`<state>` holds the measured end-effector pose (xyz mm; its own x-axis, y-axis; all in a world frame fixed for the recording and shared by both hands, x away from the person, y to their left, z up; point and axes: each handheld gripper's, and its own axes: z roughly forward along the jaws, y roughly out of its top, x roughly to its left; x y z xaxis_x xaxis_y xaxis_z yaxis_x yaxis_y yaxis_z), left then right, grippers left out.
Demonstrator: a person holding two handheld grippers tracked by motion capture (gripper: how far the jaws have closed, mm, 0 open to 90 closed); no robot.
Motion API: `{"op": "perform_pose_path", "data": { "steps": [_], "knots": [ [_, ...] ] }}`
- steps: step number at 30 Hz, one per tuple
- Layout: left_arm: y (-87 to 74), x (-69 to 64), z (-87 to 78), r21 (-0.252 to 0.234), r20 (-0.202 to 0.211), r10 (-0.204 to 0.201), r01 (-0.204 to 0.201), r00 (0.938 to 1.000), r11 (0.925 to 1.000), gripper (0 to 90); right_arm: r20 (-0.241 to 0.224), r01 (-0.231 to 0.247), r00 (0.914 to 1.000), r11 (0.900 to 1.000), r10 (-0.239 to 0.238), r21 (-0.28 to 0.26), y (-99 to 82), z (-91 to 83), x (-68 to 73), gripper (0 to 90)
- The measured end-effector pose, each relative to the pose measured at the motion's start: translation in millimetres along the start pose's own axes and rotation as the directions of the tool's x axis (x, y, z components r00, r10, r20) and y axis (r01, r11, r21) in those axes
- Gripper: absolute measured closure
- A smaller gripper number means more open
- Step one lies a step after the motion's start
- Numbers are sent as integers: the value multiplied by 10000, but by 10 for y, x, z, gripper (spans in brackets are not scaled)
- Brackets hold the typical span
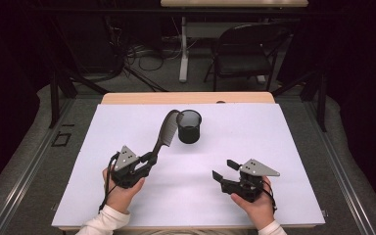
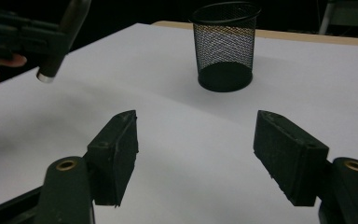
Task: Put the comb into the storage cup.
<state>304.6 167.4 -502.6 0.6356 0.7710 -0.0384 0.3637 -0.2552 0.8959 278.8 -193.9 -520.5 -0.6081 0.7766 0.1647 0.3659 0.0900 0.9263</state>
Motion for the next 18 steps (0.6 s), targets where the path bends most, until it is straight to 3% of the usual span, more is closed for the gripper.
{"op": "perform_pose_path", "data": {
  "steps": [5, 15, 18],
  "knots": [
    [-9, -4, 5, 44, -8, 13, -13, 10000, 10000, 723, -419, -622, 9971, 9970, 642, 463, 94, 72, -19, 310],
    [-24, -10, 15, -24, -32, 60, -60, 10000, 10000, 723, -431, -523, 9975, 9948, 562, 870, 386, 284, 50, 311],
    [-26, -8, 17, -31, -63, 27, -27, 10000, 10000, 723, -628, -448, 9967, 9948, 507, 918, 465, 346, 87, 331]
  ]
}}
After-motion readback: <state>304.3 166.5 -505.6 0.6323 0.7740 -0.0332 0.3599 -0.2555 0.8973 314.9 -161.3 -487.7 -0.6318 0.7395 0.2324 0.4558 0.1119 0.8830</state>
